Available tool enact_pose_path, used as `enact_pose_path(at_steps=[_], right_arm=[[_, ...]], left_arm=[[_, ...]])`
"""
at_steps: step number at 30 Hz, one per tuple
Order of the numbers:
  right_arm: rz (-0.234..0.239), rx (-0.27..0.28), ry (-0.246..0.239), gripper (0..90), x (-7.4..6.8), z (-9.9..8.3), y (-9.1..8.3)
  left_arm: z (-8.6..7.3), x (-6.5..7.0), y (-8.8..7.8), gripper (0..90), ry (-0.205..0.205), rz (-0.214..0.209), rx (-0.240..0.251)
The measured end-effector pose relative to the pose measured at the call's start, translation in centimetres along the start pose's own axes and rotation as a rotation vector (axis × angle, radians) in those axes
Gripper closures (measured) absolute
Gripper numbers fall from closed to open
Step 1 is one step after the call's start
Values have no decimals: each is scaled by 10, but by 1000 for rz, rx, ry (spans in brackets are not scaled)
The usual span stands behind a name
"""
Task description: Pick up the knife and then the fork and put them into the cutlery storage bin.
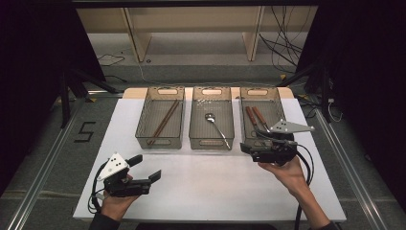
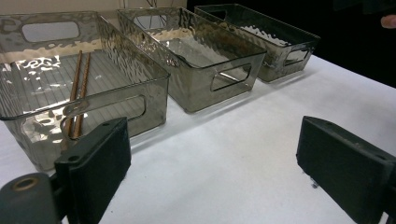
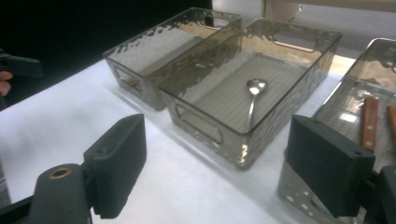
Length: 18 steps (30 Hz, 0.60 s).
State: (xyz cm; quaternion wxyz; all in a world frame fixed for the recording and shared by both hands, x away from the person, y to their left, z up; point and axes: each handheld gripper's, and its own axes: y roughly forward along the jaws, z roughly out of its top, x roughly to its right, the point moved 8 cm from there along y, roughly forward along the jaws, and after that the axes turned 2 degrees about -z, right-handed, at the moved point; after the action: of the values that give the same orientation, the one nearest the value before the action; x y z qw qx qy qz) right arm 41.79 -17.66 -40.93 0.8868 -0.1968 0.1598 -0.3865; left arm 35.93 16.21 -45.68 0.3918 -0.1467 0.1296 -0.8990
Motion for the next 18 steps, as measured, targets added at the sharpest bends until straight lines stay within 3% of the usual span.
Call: enact_pose_path(at_steps=[9,18], right_arm=[[17,42,-11,181,-17,-19,-11],[18,55,4,176,-21,-49,-17]], left_arm=[[-1,0,0,98,-1,0,-5],[-2,0,-2,98,-2,0,-7]])
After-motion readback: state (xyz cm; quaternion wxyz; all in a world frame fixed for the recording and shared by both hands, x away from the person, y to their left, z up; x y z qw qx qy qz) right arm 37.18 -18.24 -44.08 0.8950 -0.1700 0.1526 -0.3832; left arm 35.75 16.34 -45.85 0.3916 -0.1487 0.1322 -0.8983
